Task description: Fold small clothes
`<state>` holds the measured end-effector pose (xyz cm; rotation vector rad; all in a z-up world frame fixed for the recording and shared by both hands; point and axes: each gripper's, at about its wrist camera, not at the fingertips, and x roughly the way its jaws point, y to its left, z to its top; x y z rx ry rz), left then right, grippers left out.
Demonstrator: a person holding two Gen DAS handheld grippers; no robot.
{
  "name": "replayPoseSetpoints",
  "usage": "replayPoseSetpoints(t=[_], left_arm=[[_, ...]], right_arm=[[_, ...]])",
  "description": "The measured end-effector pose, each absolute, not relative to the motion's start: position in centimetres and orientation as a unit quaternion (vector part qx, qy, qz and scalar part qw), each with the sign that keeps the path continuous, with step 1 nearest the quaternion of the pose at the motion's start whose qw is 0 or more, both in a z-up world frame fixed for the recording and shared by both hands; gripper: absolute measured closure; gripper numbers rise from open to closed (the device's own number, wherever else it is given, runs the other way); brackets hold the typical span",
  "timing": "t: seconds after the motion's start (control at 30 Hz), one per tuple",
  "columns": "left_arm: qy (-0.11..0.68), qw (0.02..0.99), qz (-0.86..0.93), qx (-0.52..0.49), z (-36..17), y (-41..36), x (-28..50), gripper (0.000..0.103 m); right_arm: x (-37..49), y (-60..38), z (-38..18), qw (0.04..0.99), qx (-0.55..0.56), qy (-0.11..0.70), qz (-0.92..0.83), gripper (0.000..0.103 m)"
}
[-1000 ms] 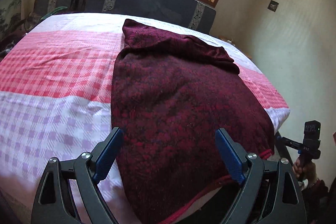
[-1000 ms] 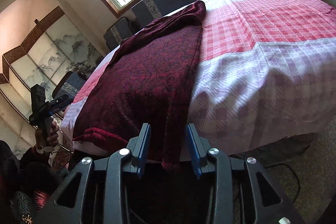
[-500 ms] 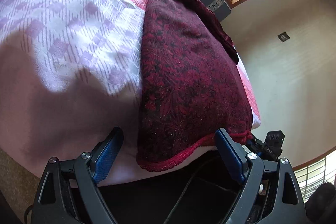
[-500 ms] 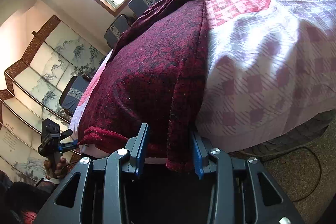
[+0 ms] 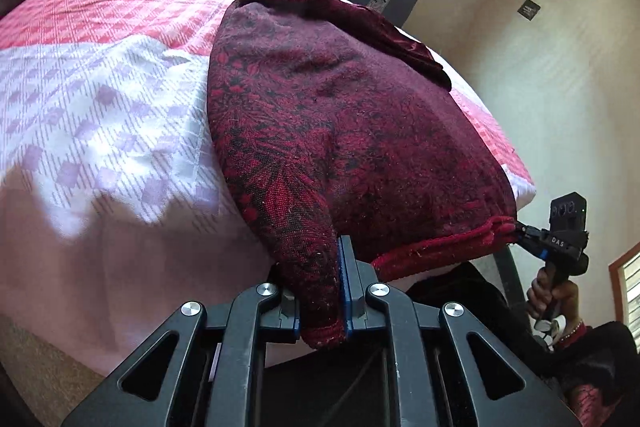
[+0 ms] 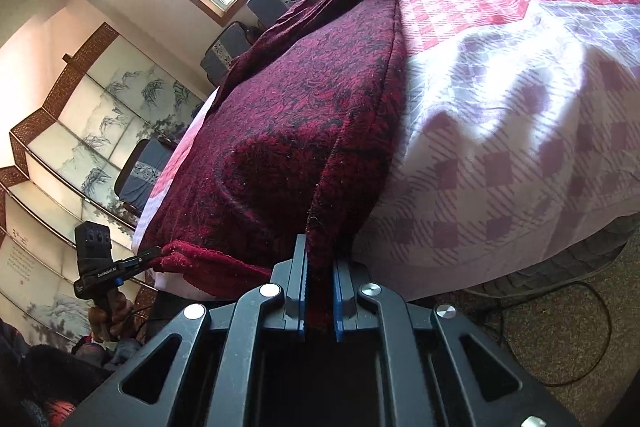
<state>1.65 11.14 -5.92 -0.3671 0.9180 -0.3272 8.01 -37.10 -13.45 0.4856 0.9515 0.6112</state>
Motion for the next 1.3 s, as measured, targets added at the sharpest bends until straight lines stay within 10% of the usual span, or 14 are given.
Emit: replayPoseSetpoints(t=[1.3], left_arm=[[0.419,0.905,-0.057,0.056,-5.6,6.9,0.7,0.076]], right_arm=[[9.0,-36.8,-13.1,0.813,0.234,0.448,0.29,0.09]])
